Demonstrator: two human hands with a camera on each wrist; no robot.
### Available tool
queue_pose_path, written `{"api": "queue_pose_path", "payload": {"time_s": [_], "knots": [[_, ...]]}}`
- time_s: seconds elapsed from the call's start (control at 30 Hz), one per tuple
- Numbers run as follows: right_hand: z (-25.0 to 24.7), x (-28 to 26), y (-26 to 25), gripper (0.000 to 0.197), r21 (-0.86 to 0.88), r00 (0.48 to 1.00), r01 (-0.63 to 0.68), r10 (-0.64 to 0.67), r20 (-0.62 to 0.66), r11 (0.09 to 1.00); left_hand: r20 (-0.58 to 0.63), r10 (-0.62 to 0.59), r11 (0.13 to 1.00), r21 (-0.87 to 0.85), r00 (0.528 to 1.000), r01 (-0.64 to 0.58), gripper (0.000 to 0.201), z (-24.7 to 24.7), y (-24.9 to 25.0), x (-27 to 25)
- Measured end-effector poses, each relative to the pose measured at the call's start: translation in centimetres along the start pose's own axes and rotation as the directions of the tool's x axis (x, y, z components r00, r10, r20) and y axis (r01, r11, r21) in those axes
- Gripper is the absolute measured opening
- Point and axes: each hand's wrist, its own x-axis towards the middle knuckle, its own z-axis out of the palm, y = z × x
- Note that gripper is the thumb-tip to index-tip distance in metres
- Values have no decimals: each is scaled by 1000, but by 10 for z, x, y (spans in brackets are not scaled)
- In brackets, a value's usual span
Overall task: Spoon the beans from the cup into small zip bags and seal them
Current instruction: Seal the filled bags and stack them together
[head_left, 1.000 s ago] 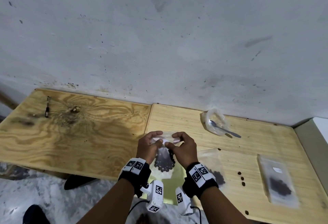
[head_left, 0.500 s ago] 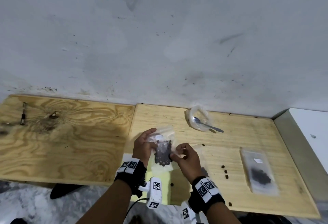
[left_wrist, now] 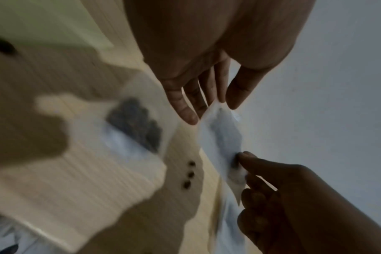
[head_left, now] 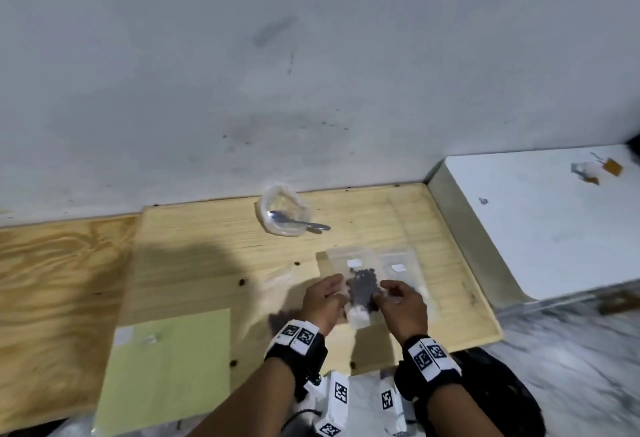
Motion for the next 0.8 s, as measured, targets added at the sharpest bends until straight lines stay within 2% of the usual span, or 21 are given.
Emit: {"api": "queue_pose_path", "payload": {"time_s": [0.13, 0.27, 0.4, 0.5, 0.6, 0.67, 0.7, 0.8], "knots": [[-42, 25, 28, 37, -130, 990, -34, 15, -141, 991, 66, 12, 995, 101, 998, -19, 59, 66, 0, 16], [-55, 42, 48, 48, -240, 996, -58, 38, -84, 969, 60, -41, 992, 124, 997, 34, 60, 97, -8, 31], [-53, 45, 55, 52, -278, 999, -50, 48, -14, 959, 54, -90, 987, 142, 994, 82, 54, 96, -13, 36], [-45, 35, 54, 48, -191, 991, -3, -22, -128, 982, 16, -70, 993, 98, 997, 68, 49, 79, -9, 29], [-25, 14, 39, 31, -157, 959, 169, -199, -202, 973, -91, -12, 999, 35, 996, 15, 40, 50, -8, 22], [-4, 0, 31, 26, -92, 942, 299, -309, -133, 950, -184, 23, 1000, 9, 983, -21, 35, 26, -9, 17], [9, -7, 25, 31, -48, 939, 333, -336, -69, 942, -232, 31, 1000, 13, 972, -28, 32, 11, -12, 14], [47, -23, 14, 32, 6, 926, 337, -332, 181, 942, -382, 31, 998, 60, 924, -9, 24, -31, -21, 4]]}}
